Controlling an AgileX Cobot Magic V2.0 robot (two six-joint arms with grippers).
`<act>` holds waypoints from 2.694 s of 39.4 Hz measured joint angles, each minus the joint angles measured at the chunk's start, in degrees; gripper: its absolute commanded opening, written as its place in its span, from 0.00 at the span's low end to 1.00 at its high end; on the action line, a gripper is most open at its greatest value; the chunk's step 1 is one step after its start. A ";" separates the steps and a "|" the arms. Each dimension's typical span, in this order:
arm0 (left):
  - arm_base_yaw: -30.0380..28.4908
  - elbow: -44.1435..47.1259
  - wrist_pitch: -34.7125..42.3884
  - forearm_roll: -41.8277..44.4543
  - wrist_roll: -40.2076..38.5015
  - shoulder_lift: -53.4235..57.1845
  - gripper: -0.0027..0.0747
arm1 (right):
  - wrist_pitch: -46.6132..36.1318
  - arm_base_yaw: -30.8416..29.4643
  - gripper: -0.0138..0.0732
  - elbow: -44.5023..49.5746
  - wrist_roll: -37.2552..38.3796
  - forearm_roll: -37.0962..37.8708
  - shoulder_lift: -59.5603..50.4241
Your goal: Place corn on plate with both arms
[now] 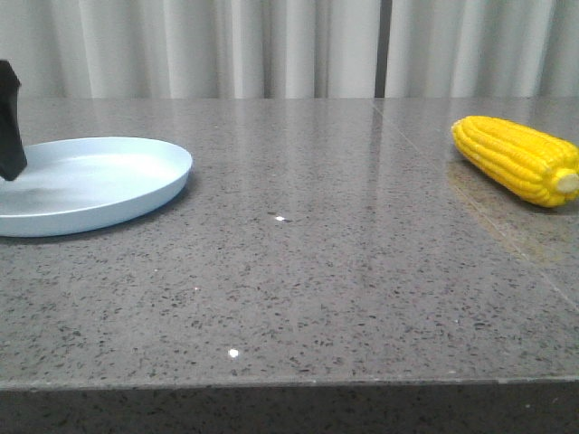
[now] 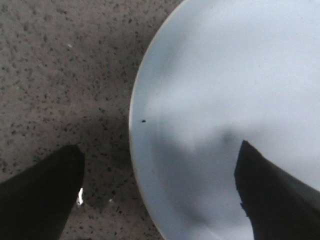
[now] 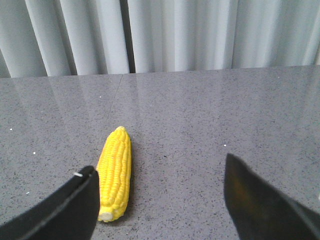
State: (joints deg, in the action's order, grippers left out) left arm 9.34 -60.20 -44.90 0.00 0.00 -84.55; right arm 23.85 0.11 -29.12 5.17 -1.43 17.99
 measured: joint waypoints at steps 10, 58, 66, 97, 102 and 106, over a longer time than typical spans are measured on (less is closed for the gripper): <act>0.00 -0.08 0.89 -0.62 0.00 -1.19 0.49 | 0.00 0.00 0.79 0.00 0.00 0.00 0.00; 11.01 -7.73 7.67 -20.21 4.34 -4.92 0.01 | 0.10 0.00 0.79 0.00 0.00 -0.09 0.00; 11.01 -7.73 7.96 -21.02 4.50 -8.47 0.18 | 0.10 0.00 0.79 0.00 0.00 -0.09 0.00; 7.25 4.77 11.92 2.52 -5.86 19.34 0.01 | 0.10 0.00 0.79 0.00 0.00 -0.09 0.00; 7.12 12.31 16.71 3.87 -5.86 28.67 0.01 | 0.10 0.00 0.79 0.00 0.00 -0.09 0.00; 7.12 18.28 21.22 4.93 -5.86 36.70 0.01 | 0.10 0.00 0.79 0.00 0.00 -0.09 0.00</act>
State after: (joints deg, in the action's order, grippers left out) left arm 16.46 -41.92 -23.68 4.93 -5.86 -47.86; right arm 23.94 0.11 -29.12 5.17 -1.52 17.99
